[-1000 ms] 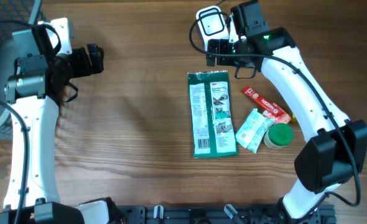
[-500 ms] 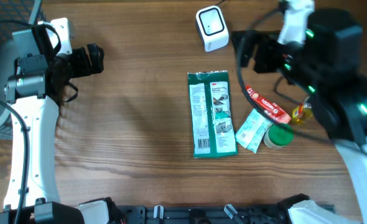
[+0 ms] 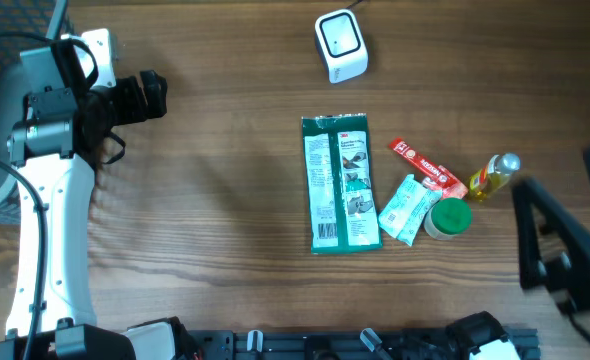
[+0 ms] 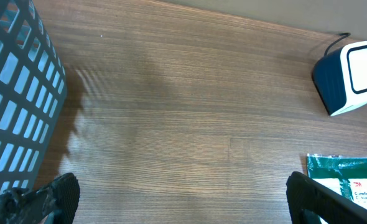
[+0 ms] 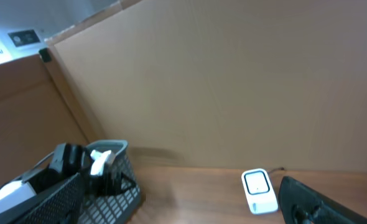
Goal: Scan the item barcode
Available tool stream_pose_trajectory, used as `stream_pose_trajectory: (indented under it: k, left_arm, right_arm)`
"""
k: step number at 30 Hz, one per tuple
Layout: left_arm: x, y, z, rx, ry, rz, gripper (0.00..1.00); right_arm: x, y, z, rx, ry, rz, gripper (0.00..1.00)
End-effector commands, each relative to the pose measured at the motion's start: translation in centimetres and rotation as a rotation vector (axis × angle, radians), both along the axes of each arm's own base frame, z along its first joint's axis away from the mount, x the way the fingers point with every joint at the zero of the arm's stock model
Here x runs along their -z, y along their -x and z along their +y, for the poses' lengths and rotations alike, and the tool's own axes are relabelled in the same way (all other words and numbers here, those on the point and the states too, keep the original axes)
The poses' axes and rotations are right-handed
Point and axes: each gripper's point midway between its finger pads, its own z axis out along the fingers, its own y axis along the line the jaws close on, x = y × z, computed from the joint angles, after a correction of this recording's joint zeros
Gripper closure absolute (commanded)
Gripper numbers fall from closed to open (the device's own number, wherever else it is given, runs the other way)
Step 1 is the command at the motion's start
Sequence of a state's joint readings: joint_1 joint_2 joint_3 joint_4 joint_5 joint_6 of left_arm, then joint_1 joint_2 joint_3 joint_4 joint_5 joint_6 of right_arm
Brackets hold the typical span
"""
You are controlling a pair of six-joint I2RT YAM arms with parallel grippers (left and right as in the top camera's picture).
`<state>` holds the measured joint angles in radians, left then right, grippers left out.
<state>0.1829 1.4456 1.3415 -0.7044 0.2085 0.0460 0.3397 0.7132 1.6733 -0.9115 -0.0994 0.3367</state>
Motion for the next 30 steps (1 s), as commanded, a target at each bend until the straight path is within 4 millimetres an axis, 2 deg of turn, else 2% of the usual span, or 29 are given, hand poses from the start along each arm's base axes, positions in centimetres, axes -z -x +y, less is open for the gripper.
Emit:
stream_pose_trajectory:
  k: [1, 3, 5, 6, 8, 10, 12, 16, 19, 20, 23, 27, 30]
  left_arm:
    - [0.0, -0.2, -0.3, 0.006, 0.018, 0.0, 0.0]
    - [0.0, -0.2, -0.3, 0.006, 0.018, 0.0, 0.0]
    - [0.0, -0.2, -0.3, 0.006, 0.018, 0.0, 0.0]
    - [0.0, -0.2, -0.3, 0.006, 0.018, 0.0, 0.0]
    - [0.0, -0.2, -0.3, 0.006, 0.018, 0.0, 0.0]
    - [0.0, -0.2, -0.3, 0.006, 0.018, 0.0, 0.0]
    - [0.0, -0.2, -0.3, 0.006, 0.018, 0.0, 0.0]
    - [0.0, -0.2, -0.3, 0.006, 0.018, 0.0, 0.0]
    - [0.0, -0.2, -0.3, 0.006, 0.018, 0.0, 0.0]
    - [0.0, -0.2, -0.3, 0.006, 0.018, 0.0, 0.0]
    - [0.0, -0.2, -0.3, 0.006, 0.018, 0.0, 0.0]
    - [0.0, -0.2, -0.3, 0.006, 0.018, 0.0, 0.0]
    - [0.0, -0.2, -0.3, 0.006, 0.018, 0.0, 0.0]
  right_arm:
    - [0.9, 4.0, -1.7, 0.017, -0.011, -0.015, 0.0]
    - [1.3, 6.3, -3.6, 0.074, -0.027, -0.044, 0.0]
    - [2.1, 8.4, -4.6, 0.089, -0.03, -0.055, 0.0]
    - [3.4, 9.5, -5.7, 0.129, -0.027, -0.037, 0.0]
    - [4.3, 10.6, -7.7, 0.216, -0.035, -0.051, 0.0]
    - [5.1, 11.0, -8.7, 0.282, -0.004, -0.099, 0.0]
    - [4.1, 10.8, -7.8, 0.282, 0.078, -0.265, 0.0]
    - [1.8, 10.3, -3.8, 0.197, 0.257, -0.648, 0.0]
    - [1.6, 8.8, -2.5, 0.208, 0.266, -0.834, 0.0]
    - [1.8, 8.2, -2.4, 0.215, 0.256, -0.862, 0.0]
    - [4.2, 5.8, -1.7, 0.24, 0.246, -0.933, 0.0]
    - [6.9, 5.0, -1.3, 0.246, 0.226, -1.005, 0.0]
    - [8.8, 3.4, -0.8, 0.235, 0.238, -0.984, 0.0]
